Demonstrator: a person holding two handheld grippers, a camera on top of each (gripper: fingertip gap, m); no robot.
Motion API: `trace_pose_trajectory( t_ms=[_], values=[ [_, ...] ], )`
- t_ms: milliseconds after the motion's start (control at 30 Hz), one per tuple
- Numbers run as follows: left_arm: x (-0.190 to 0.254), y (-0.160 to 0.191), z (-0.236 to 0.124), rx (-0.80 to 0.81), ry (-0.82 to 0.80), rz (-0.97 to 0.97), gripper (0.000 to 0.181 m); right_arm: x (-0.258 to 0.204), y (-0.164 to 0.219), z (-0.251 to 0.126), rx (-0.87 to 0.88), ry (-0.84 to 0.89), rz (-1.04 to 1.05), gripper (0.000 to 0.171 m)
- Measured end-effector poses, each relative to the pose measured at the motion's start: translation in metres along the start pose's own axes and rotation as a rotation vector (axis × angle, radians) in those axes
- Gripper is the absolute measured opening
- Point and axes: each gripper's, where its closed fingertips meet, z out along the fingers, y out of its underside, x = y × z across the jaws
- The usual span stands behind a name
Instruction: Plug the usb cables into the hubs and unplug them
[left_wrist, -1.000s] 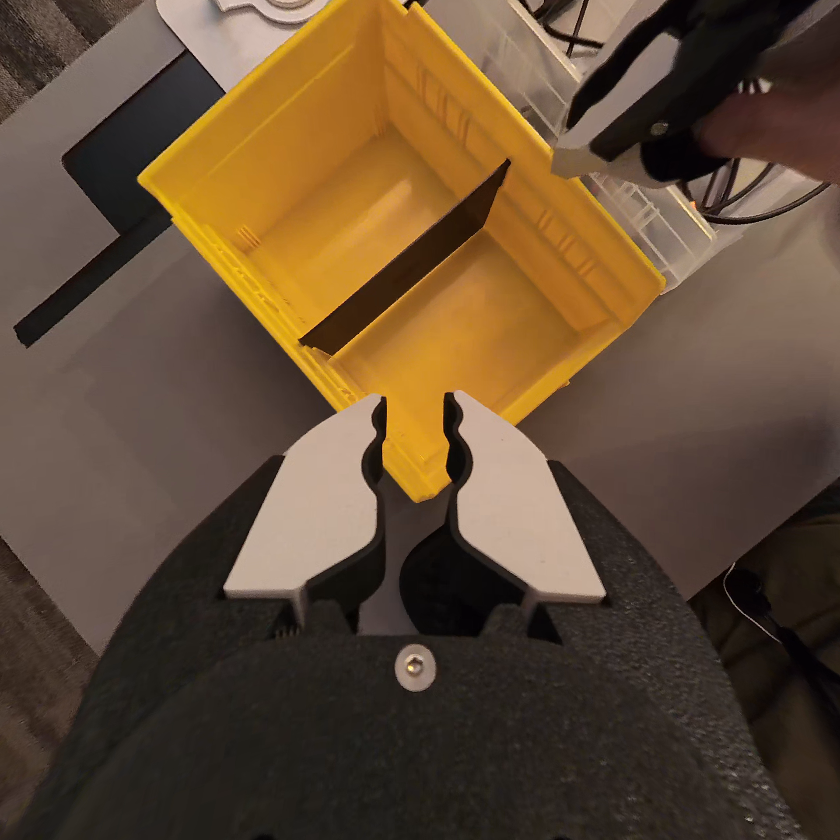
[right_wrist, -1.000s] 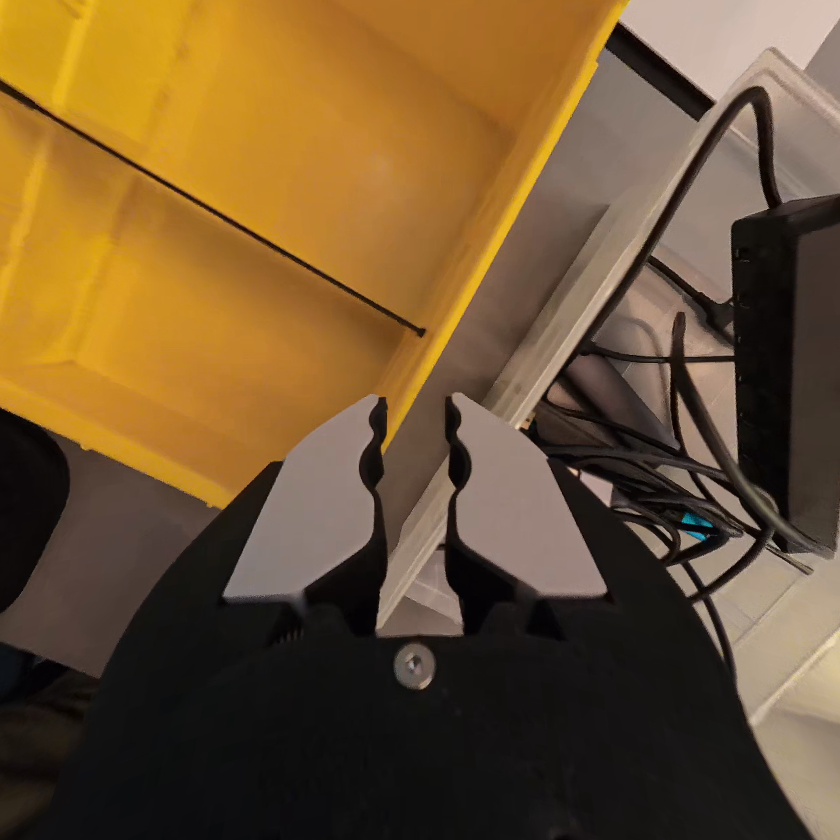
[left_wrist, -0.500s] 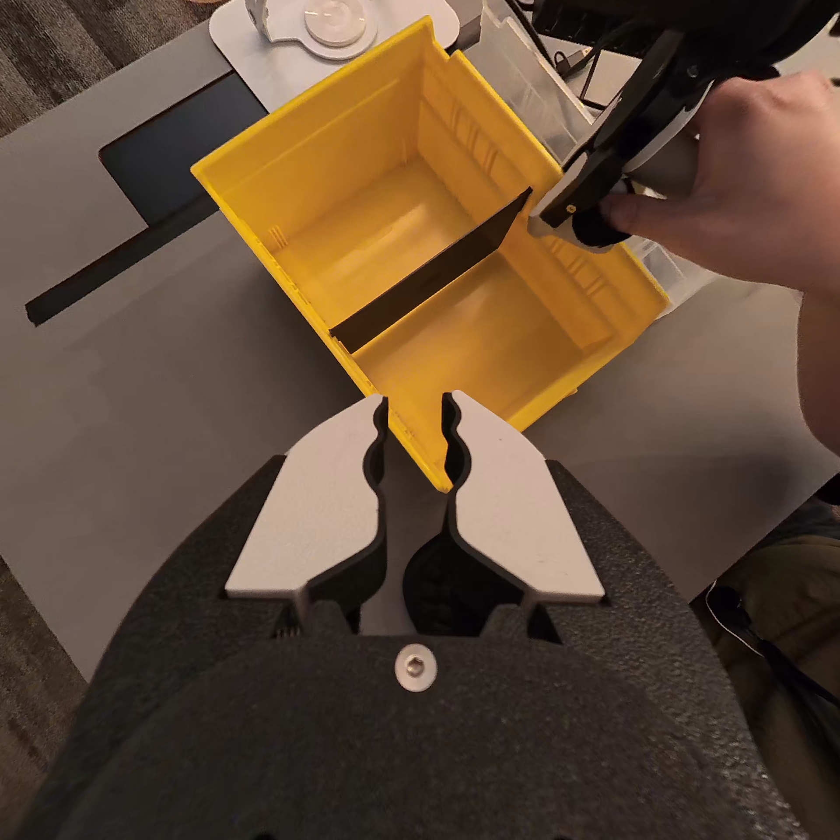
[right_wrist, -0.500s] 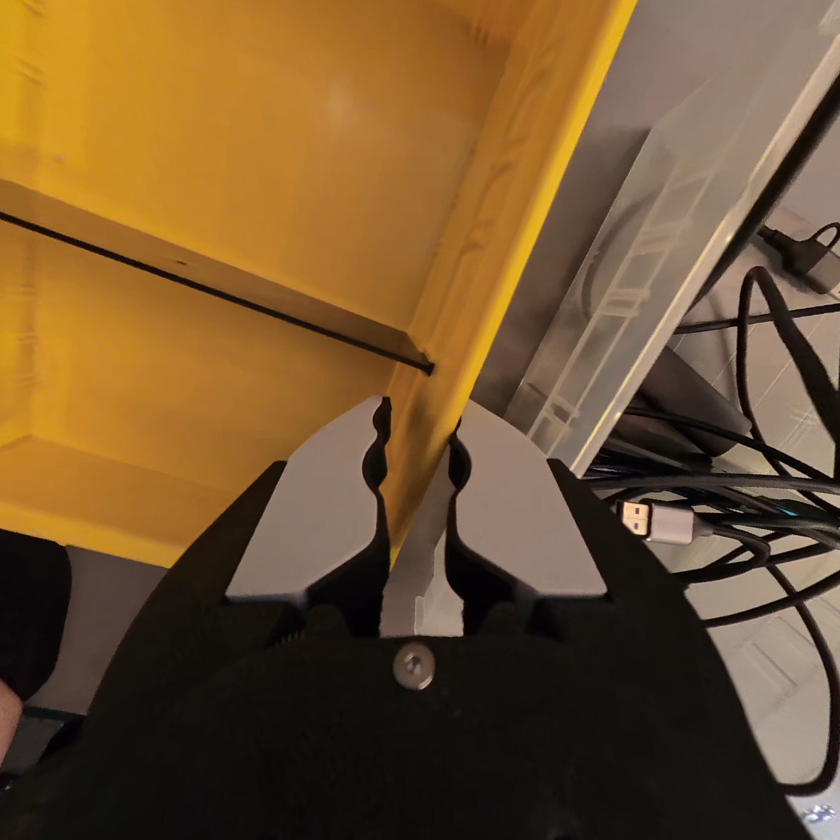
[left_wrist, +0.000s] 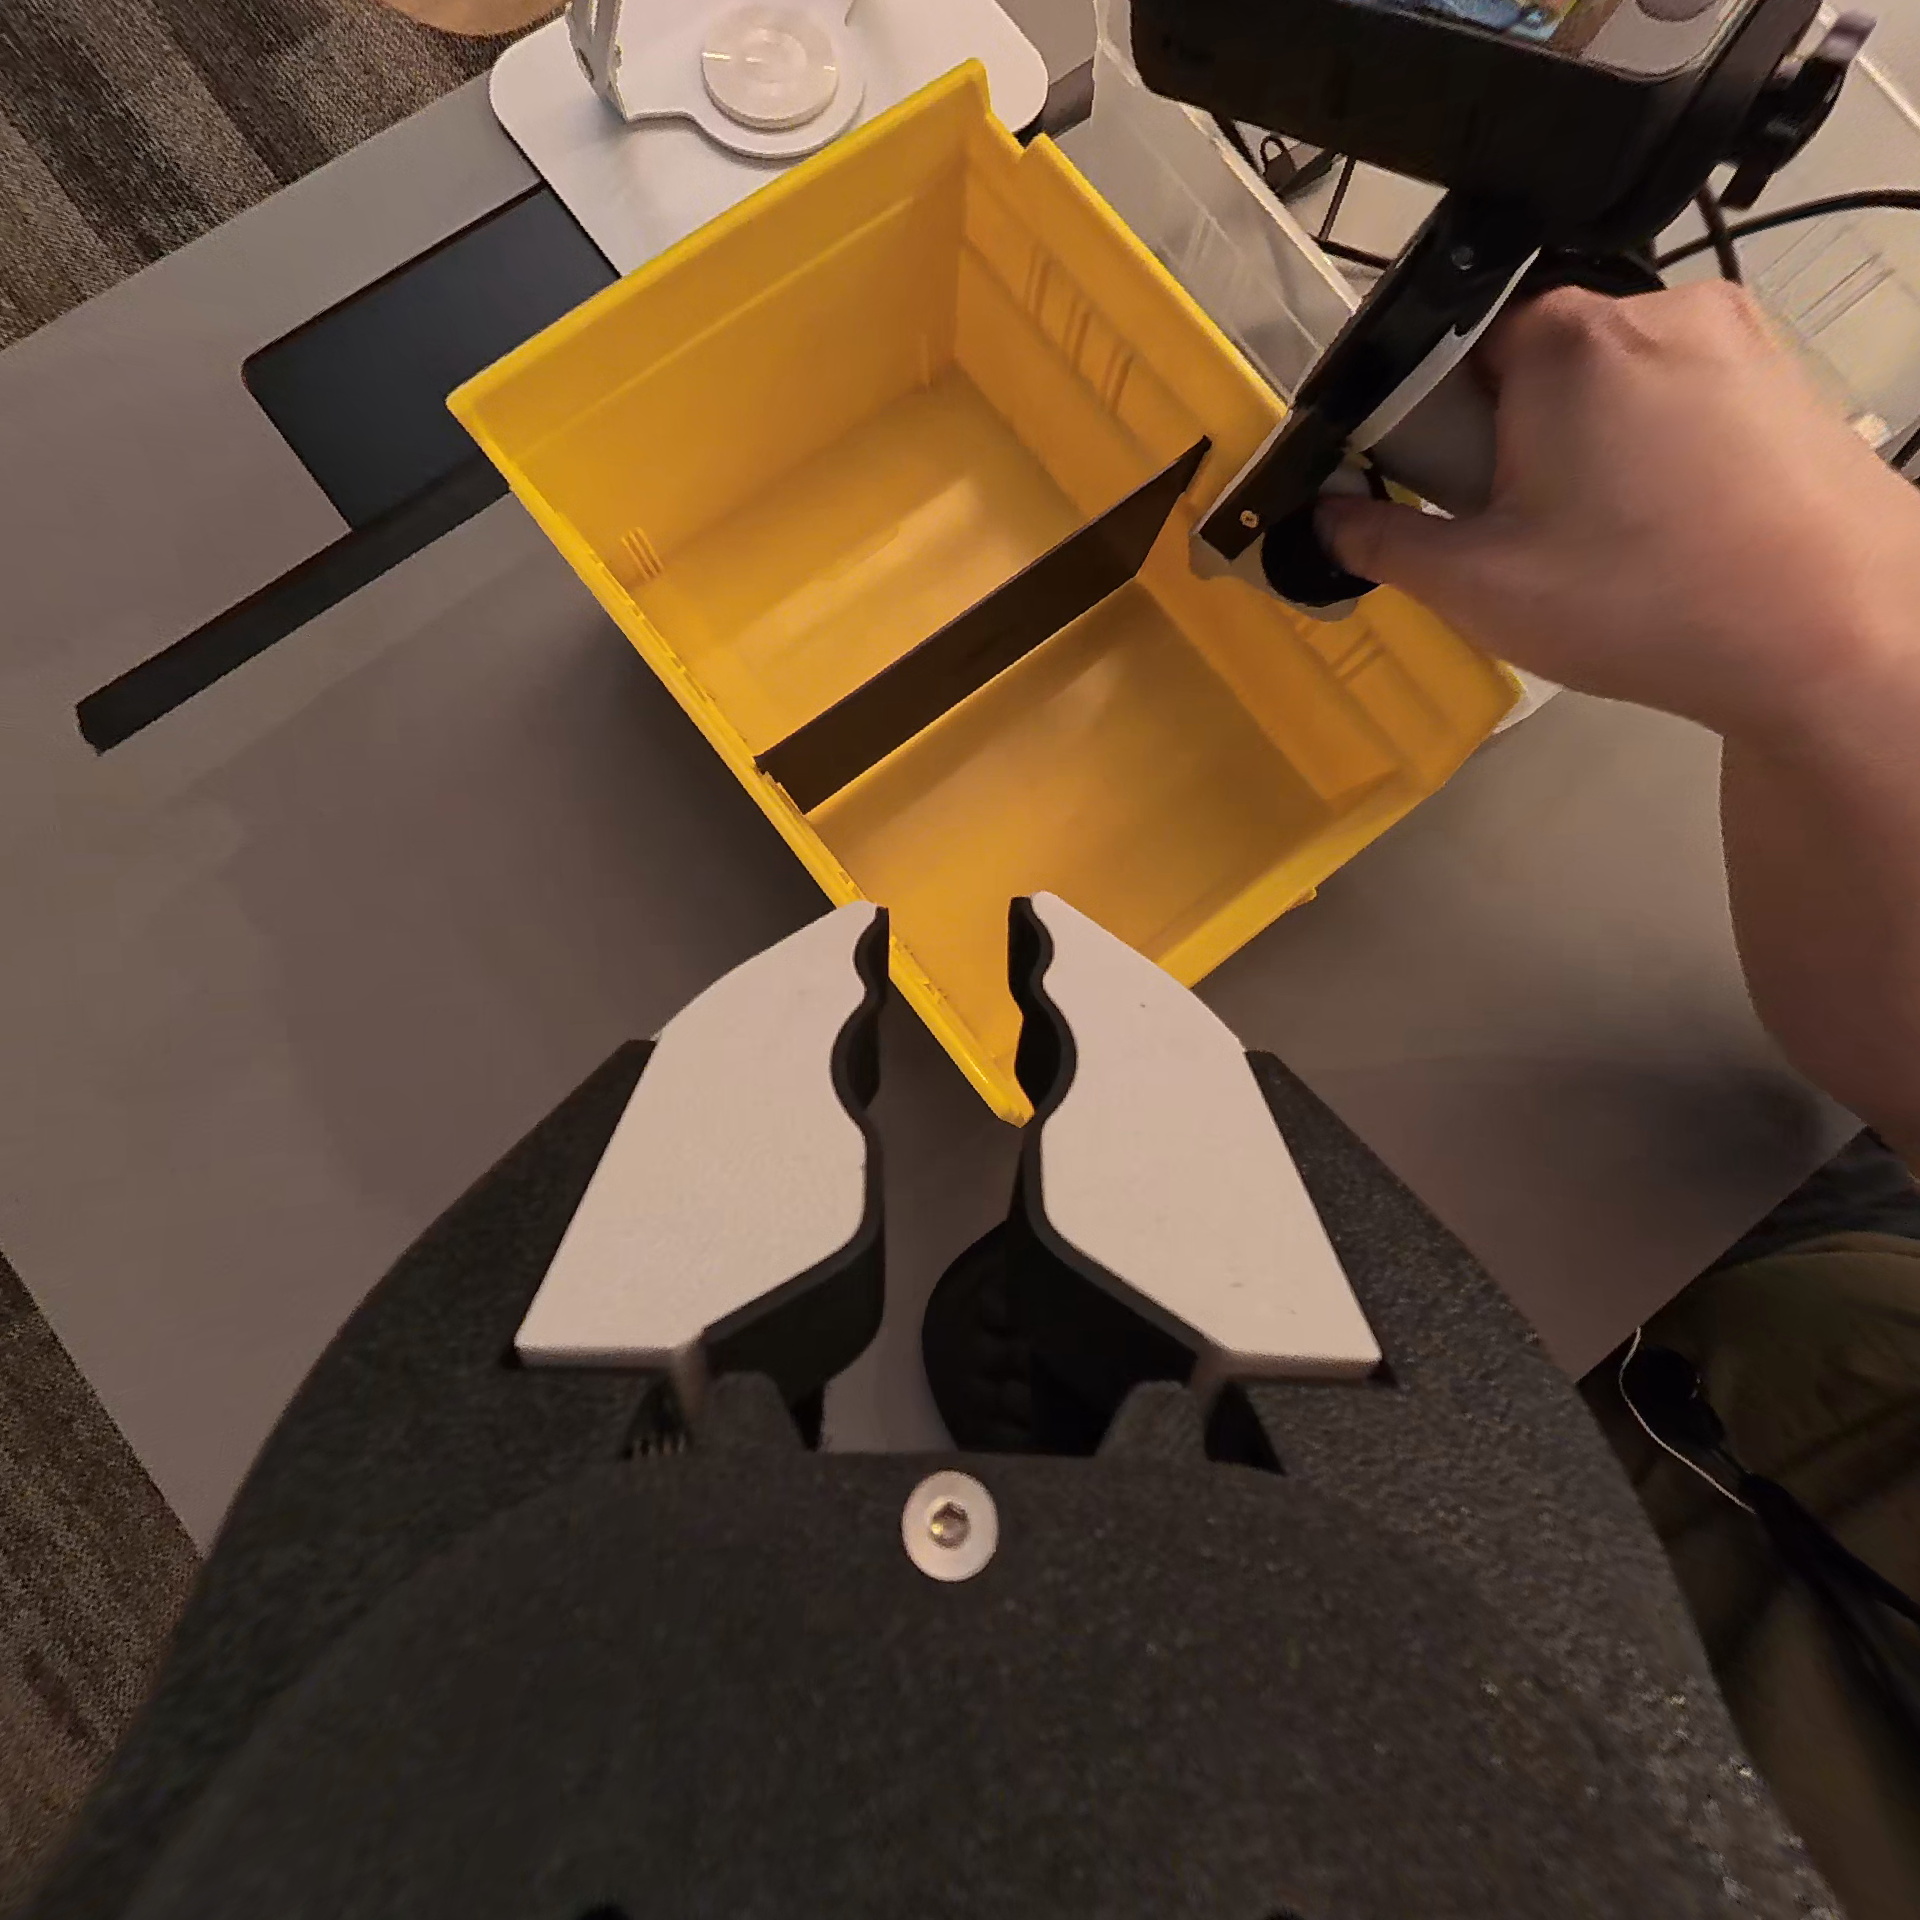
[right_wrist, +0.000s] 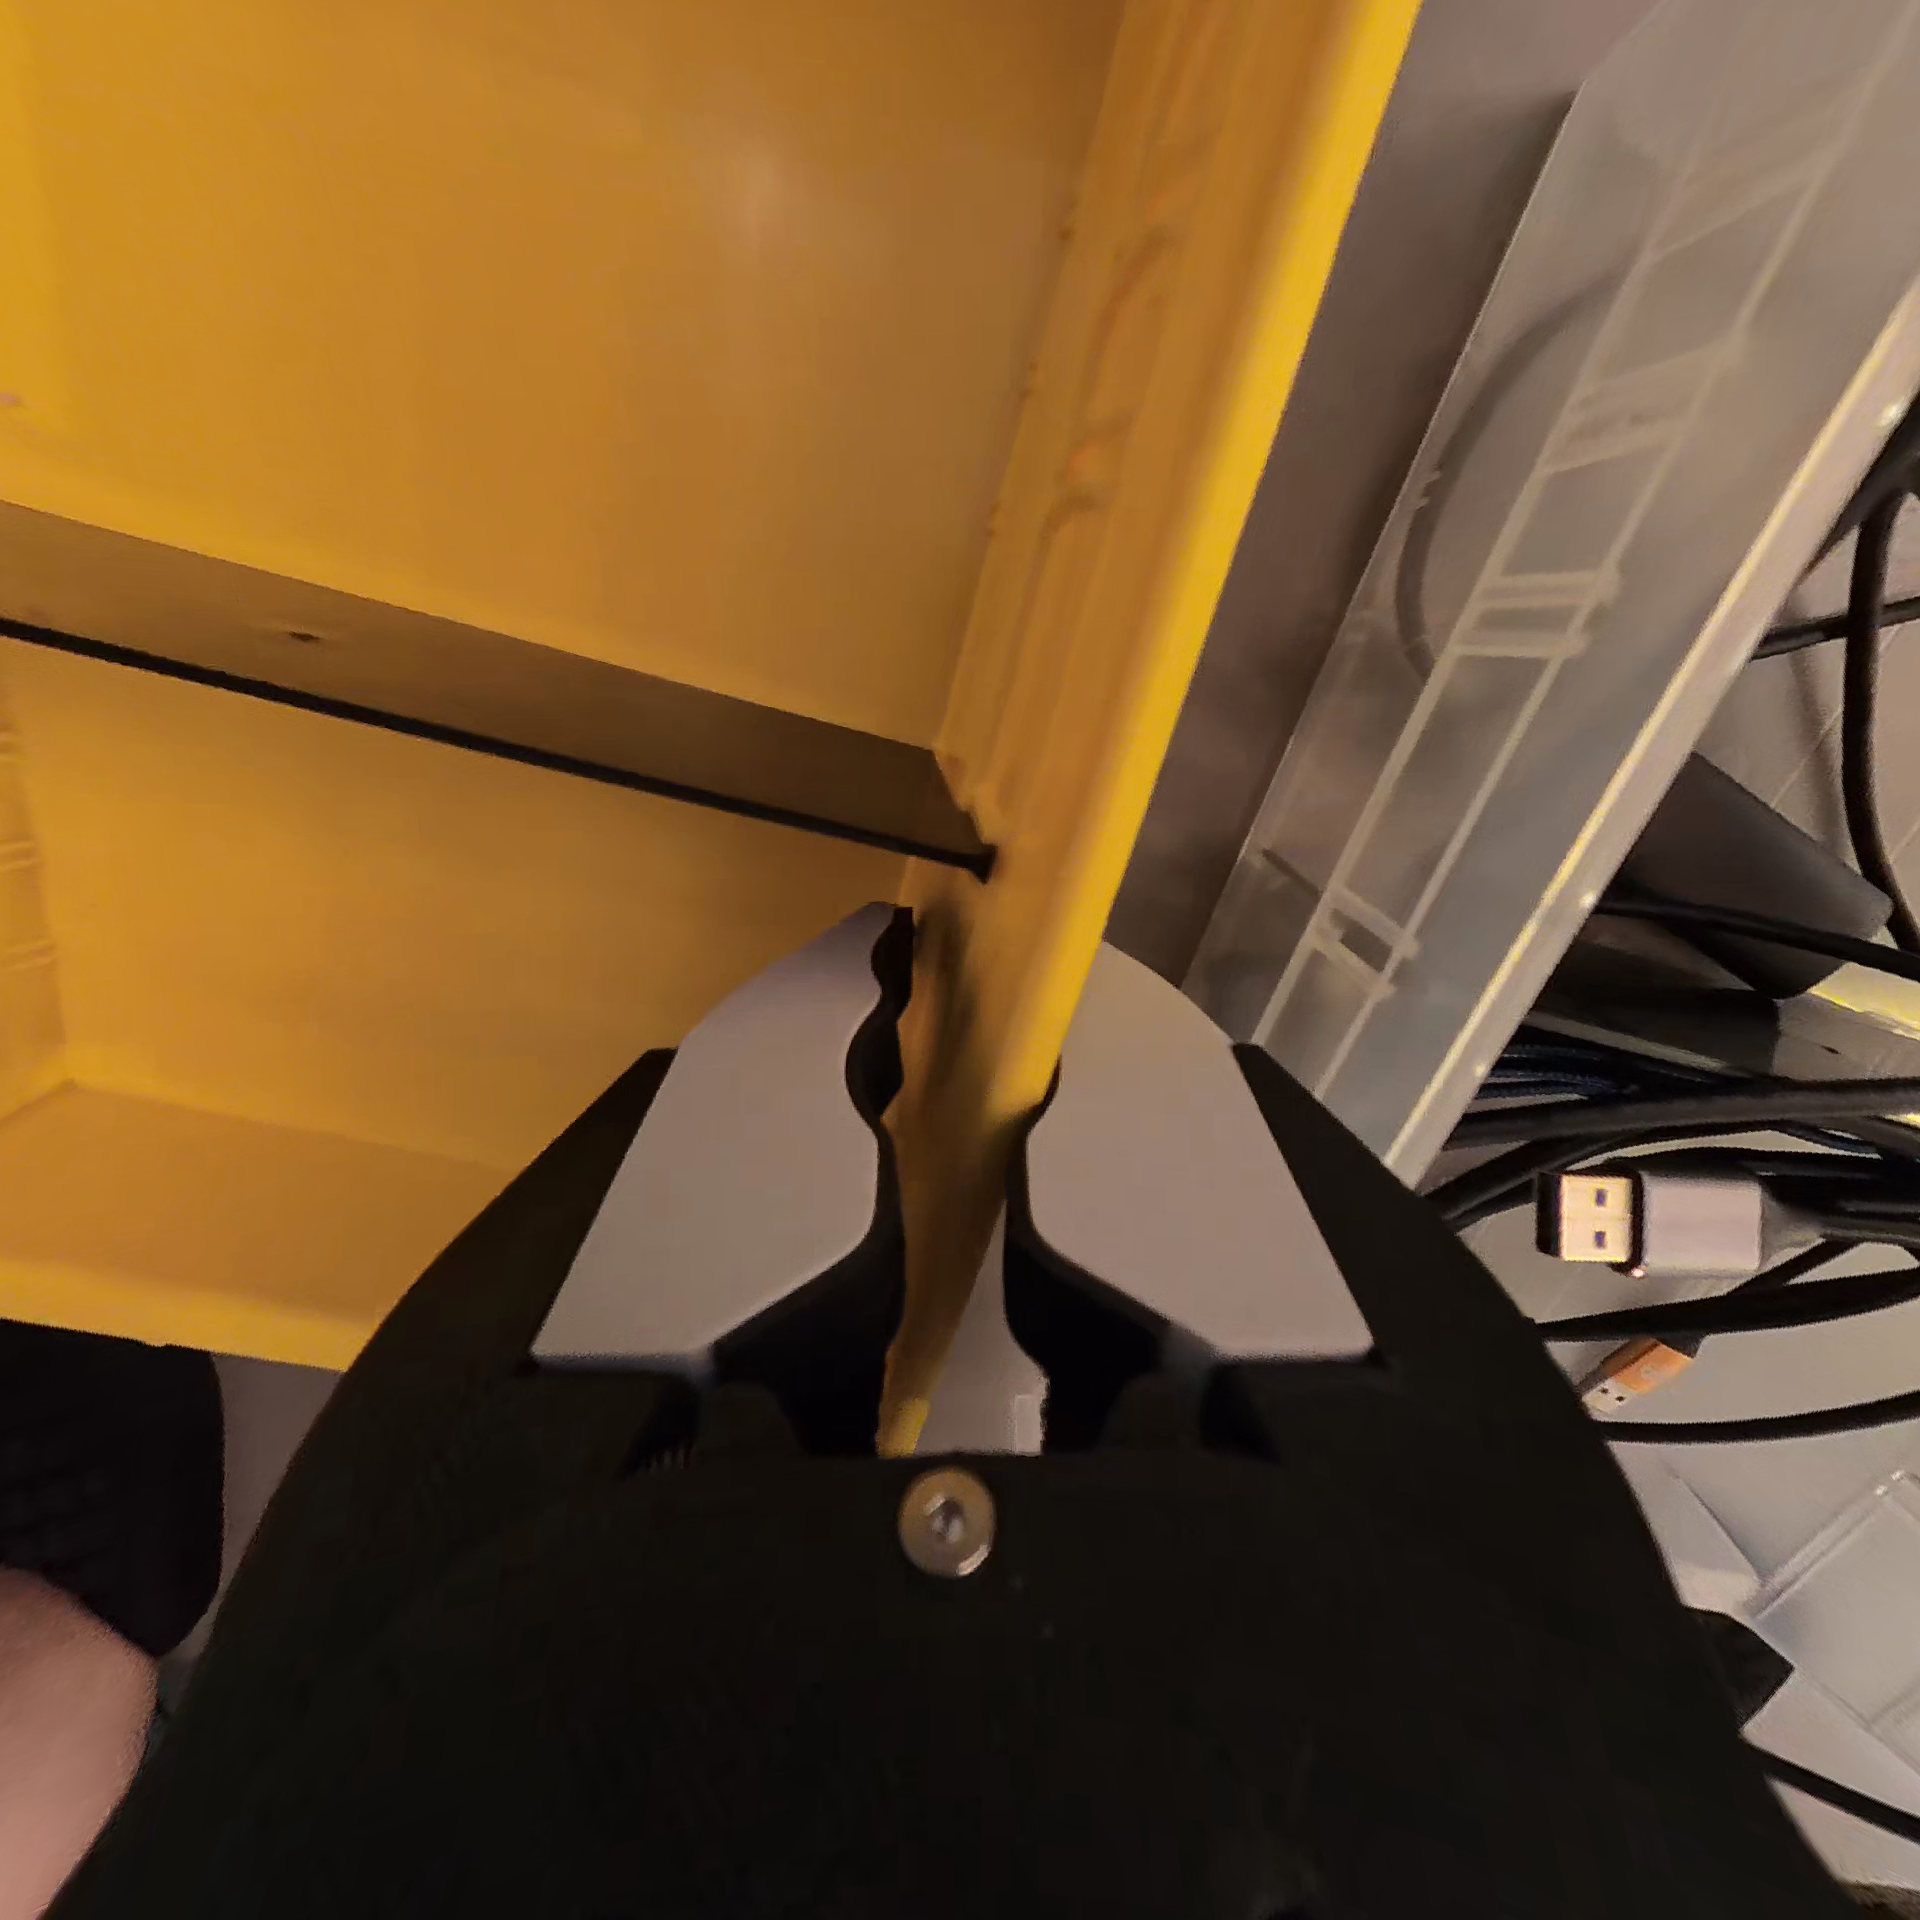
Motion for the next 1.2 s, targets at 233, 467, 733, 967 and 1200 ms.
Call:
trace_pose_trajectory(
  t_ms=[233, 467, 733, 967, 1200],
  values=[
    [0.002, 0.000, 0.001, -0.007, -0.006, 0.009, 0.022, -0.018, -0.004, 0.000, 0.046, -0.047, -0.002, 0.014],
    [0.004, 0.000, 0.000, -0.008, -0.009, 0.015, 0.022, -0.019, -0.002, 0.003, 0.058, -0.098, 0.049, 0.017],
    [0.005, -0.001, 0.003, -0.016, -0.012, 0.021, 0.021, -0.022, 0.005, 0.015, -0.026, -0.114, 0.032, 0.011],
    [0.008, -0.002, 0.003, -0.019, -0.012, 0.032, 0.021, -0.018, 0.009, 0.013, -0.090, -0.163, -0.010, 0.006],
    [0.011, -0.003, 0.005, -0.028, -0.012, 0.045, 0.021, -0.021, 0.011, 0.011, -0.095, -0.163, -0.044, 0.006]
  ],
)
